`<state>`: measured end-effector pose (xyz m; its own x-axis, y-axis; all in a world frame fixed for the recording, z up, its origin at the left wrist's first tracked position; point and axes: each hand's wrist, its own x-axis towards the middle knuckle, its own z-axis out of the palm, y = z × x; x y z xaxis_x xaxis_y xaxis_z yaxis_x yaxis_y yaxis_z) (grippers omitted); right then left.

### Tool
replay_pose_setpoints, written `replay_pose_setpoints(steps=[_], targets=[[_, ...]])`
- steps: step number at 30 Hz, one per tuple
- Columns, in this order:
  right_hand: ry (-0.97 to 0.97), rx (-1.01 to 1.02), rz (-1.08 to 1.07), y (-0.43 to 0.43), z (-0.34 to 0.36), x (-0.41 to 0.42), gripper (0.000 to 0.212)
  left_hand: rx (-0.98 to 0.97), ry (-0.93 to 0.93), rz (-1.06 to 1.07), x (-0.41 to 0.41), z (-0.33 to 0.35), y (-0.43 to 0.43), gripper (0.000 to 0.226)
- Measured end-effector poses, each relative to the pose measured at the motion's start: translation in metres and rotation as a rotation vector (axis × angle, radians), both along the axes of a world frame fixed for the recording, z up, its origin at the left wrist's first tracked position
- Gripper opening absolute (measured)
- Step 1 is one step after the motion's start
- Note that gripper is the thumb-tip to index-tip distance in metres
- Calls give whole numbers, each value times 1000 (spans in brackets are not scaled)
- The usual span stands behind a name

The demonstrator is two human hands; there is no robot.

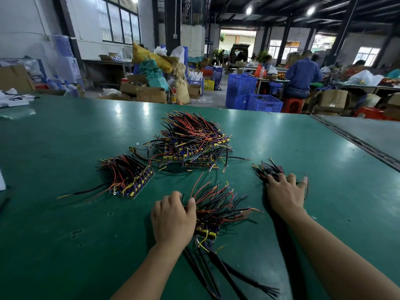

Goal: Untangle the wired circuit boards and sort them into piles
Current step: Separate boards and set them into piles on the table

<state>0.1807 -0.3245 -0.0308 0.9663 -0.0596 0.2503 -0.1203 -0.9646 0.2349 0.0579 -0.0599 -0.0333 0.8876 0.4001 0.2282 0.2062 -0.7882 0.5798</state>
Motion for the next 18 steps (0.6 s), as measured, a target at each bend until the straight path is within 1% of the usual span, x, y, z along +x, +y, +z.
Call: replay_pose_setpoints(steps=[1, 2, 3, 5, 7, 9, 11, 12, 14, 15, 16, 18], targets=[[-13, -21, 5, 3, 1, -1, 41, 93, 101, 11, 0, -1, 2, 45], [-42, -32, 31, 6, 1, -3, 42, 128, 155, 2, 0, -1, 4, 51], [-84, -25, 76, 8, 0, -5, 42, 120, 164, -14, 0, 0, 5, 55], [-201, 68, 196, 13, -4, -15, 40, 41, 130, -56, -1, 2, 8, 57], [-329, 249, 286, 21, -7, -31, 38, -18, 89, -86, -2, 3, 10, 53], [-481, 508, 313, 28, -4, -45, 27, -25, 31, -76, -4, 6, 11, 38], [-609, 751, 334, 29, 4, -55, 20, -62, -73, -60, -8, 10, 13, 19], [-641, 835, 376, 30, 9, -61, 18, -95, -118, -68, -9, 11, 15, 16], [-635, 917, 511, 33, 19, -73, 17, -136, -155, -91, -9, 13, 19, 19], [-592, 935, 573, 34, 21, -78, 16, -145, -144, -101, -8, 13, 22, 17], [-527, 975, 607, 36, 22, -82, 17, -153, -108, -111, -7, 13, 25, 14], [-356, 1185, 603, 36, 24, -86, 26, -135, 12, -158, -5, 13, 34, 10]])
